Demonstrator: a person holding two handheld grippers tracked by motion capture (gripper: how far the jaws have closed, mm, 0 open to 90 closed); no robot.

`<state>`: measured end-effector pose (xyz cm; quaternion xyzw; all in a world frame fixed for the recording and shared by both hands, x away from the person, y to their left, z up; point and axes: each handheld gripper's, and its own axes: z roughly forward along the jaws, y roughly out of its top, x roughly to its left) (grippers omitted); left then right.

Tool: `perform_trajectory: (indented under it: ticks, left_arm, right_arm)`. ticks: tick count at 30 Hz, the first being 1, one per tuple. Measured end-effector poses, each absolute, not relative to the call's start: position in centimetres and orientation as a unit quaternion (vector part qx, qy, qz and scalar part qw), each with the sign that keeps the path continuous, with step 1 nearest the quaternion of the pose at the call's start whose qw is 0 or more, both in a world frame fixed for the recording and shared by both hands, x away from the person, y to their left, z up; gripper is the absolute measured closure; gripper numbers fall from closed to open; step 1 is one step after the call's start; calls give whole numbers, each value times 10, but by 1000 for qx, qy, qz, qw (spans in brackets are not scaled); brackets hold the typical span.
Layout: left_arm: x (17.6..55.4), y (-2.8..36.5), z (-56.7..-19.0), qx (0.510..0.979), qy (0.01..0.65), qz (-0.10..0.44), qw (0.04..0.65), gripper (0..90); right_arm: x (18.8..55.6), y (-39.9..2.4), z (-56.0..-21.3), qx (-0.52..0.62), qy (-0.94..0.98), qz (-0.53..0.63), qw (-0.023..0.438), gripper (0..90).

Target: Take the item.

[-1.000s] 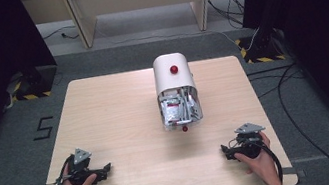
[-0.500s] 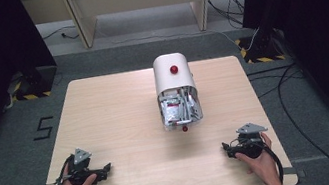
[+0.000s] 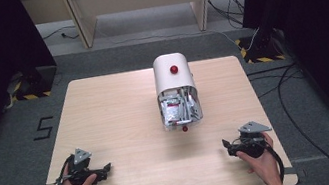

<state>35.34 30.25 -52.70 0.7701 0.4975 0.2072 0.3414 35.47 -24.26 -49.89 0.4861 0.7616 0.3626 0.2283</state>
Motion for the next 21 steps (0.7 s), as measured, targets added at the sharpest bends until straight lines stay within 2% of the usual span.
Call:
perform_trajectory:
  ticks: [21]
  left_arm:
    - [353,303,-527,770,497,207,341,0]
  right_arm:
    - [343,-232,-464,472,741,402,258,305]
